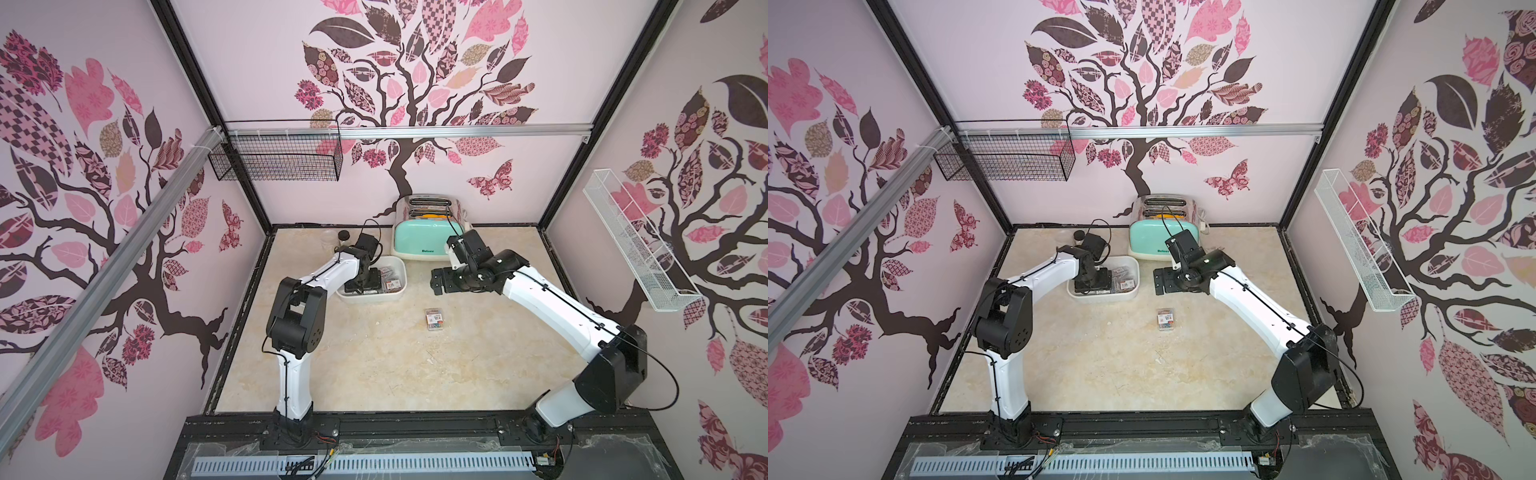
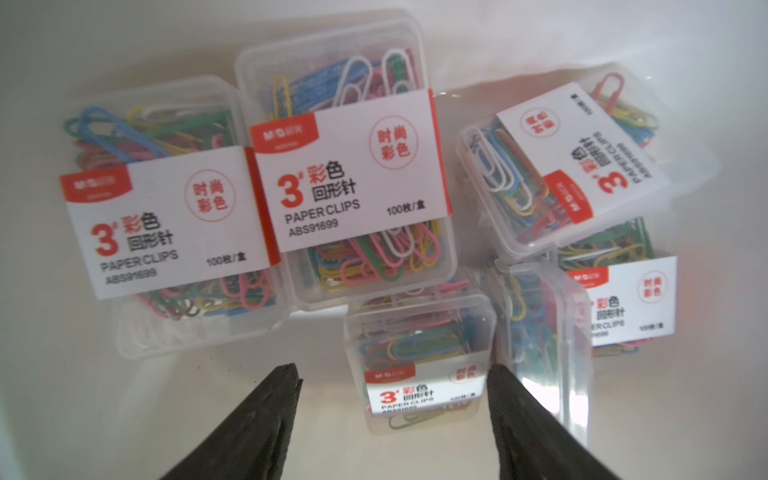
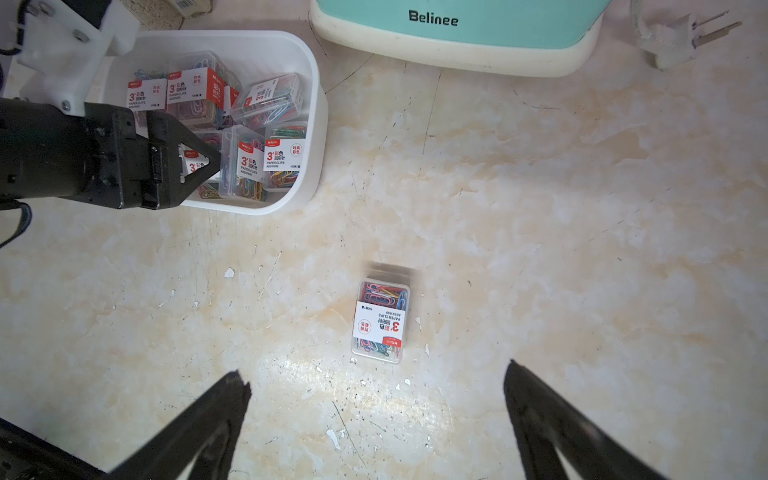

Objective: Take the paper clips out of the storage box
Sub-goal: Pick up the boxed paper clips from the storage box.

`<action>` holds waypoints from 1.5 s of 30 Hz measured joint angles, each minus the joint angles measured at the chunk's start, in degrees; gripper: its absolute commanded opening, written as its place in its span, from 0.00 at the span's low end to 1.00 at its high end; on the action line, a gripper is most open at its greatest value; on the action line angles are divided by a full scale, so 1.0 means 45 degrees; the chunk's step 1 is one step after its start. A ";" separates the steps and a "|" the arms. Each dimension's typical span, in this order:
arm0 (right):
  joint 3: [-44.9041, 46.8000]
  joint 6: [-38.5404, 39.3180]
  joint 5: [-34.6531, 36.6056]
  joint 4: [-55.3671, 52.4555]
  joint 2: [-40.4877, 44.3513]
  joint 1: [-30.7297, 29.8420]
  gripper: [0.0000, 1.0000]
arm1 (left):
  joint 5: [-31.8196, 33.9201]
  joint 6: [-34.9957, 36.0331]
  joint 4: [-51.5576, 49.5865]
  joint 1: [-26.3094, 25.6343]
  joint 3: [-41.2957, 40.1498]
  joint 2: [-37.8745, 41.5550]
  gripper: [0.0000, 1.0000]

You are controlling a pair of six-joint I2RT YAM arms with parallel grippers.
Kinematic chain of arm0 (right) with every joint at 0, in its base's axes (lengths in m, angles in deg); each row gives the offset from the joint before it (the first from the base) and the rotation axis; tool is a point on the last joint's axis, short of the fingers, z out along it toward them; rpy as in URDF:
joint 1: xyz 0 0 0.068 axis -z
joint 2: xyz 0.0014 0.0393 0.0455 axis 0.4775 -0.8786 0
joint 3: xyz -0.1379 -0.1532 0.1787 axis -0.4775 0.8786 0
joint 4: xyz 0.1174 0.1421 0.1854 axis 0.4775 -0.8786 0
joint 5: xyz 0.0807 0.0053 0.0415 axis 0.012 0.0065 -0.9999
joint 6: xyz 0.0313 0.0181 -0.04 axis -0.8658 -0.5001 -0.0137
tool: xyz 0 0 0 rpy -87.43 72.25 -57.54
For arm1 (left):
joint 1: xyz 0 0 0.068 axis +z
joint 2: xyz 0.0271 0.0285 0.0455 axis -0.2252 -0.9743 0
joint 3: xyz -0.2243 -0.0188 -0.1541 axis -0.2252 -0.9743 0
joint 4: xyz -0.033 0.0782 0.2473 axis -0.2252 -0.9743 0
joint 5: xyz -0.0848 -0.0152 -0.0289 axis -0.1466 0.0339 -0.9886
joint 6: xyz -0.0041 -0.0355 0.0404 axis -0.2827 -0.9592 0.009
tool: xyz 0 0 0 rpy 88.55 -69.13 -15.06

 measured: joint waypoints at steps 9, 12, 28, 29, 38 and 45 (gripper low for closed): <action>0.0000 0.0092 -0.0097 0.0005 -0.0083 0.0068 0.99 | 0.0073 -0.0204 0.0121 -0.0219 0.0024 -0.0408 0.80; 0.0000 0.0092 -0.0102 0.0005 -0.0112 0.0078 0.99 | 0.0180 -0.0243 0.0117 -0.0199 0.0019 -0.0607 0.79; 0.0000 0.0092 -0.0345 0.0087 -0.0233 0.0136 0.99 | 0.0466 -0.0335 0.0680 -0.0209 0.0019 -0.0617 0.68; 0.0000 0.0092 -0.0345 0.0087 -0.0233 0.0136 0.99 | 0.0476 -0.0355 0.0724 -0.0209 0.0015 -0.0617 0.66; 0.0000 0.0087 -0.0350 0.0087 -0.0233 0.0141 0.99 | 0.0481 -0.0500 0.0923 -0.0209 -0.0053 -0.0612 0.40; 0.0000 0.0092 -0.0374 0.0087 -0.0233 0.0141 0.99 | 0.0568 -0.0466 0.0991 -0.0209 -0.0209 -0.0461 0.29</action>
